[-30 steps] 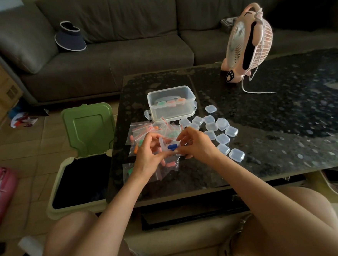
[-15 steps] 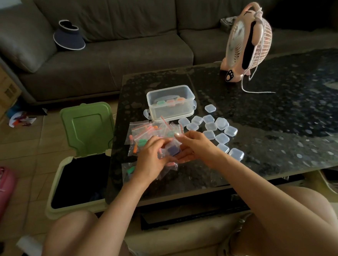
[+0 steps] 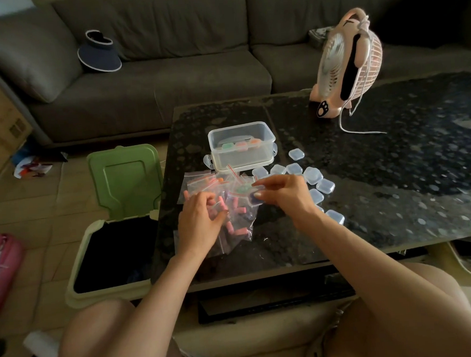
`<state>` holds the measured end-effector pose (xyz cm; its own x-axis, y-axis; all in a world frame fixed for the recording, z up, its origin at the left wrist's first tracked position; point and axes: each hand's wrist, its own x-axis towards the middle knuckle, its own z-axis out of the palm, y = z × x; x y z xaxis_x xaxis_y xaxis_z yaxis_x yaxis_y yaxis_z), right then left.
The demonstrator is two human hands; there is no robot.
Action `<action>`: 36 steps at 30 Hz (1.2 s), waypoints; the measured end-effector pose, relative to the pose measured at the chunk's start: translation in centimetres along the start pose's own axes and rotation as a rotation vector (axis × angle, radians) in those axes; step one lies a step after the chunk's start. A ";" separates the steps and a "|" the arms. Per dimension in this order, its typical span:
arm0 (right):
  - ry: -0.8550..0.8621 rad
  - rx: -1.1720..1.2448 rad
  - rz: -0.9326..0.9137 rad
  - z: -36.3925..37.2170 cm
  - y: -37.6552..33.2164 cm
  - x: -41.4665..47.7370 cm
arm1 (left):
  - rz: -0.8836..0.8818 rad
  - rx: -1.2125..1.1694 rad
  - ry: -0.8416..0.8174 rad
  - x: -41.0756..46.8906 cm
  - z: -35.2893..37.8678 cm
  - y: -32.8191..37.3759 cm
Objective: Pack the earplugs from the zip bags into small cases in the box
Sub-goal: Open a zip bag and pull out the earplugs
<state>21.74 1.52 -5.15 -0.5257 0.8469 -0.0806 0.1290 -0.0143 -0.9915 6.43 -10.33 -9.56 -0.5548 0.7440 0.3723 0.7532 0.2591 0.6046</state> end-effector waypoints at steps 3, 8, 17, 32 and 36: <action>-0.010 0.075 0.075 -0.4 -0.5 0.4 | -0.021 0.130 -0.084 0.0 0.2 0.0; 0.013 0.087 0.166 -0.8 -1.9 2.9 | -0.101 0.286 -0.170 0.4 0.2 0.3; 0.060 0.058 0.095 0.9 -7.7 10.6 | -0.150 0.379 -0.111 0.8 -0.5 -0.9; -0.209 -0.609 -0.128 1.6 -1.7 2.1 | -0.189 -0.019 0.120 2.4 -4.0 0.4; -0.155 -0.785 -0.228 1.4 -0.3 1.7 | -0.389 -0.198 0.206 4.1 -9.4 0.3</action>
<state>19.59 2.23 -5.09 -0.7125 0.7003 0.0438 0.5238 0.5724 -0.6309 1.07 -13.01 -1.24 -0.8557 0.4724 0.2113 0.4051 0.3573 0.8416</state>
